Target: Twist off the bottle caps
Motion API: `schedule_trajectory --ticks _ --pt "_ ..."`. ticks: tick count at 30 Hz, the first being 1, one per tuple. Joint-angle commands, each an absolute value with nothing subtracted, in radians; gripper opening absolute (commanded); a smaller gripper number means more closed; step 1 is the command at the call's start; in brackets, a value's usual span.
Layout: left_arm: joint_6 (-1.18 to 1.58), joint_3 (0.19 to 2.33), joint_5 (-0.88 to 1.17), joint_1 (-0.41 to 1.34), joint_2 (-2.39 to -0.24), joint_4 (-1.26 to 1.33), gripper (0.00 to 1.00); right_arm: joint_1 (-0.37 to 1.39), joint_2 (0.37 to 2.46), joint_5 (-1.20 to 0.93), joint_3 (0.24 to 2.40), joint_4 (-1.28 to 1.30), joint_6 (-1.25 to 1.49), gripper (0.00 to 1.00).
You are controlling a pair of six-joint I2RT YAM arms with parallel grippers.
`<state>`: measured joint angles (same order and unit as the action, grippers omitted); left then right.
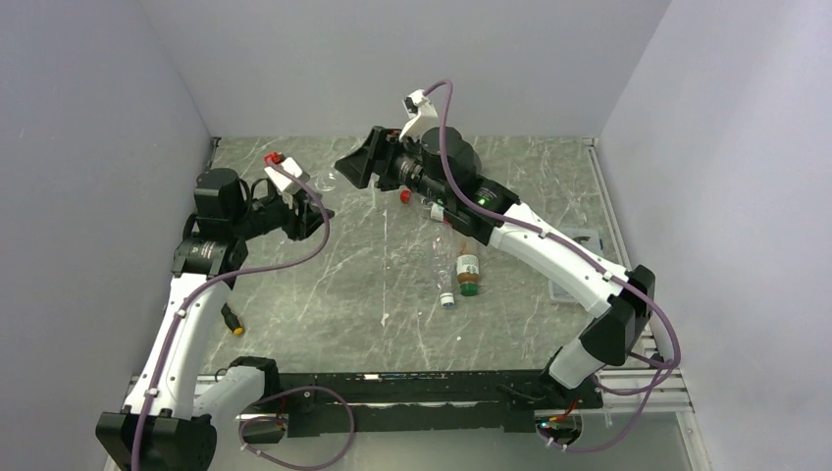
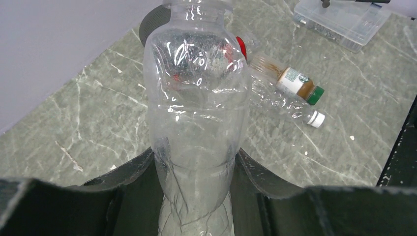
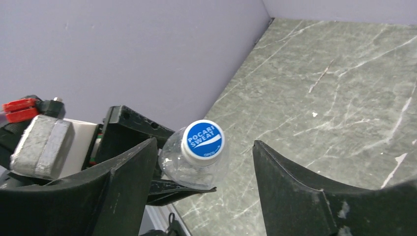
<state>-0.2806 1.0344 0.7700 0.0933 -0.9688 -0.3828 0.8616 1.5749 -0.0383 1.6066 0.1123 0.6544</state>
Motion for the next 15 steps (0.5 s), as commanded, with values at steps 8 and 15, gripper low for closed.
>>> schedule_trajectory --ticks 8,15 --pt "-0.13 1.038 0.772 0.098 -0.986 -0.267 0.35 0.888 1.624 0.03 1.683 0.03 0.691 0.65" --pt "-0.112 1.013 0.815 0.107 -0.96 -0.236 0.37 0.89 1.637 0.068 1.688 0.005 0.706 0.36"
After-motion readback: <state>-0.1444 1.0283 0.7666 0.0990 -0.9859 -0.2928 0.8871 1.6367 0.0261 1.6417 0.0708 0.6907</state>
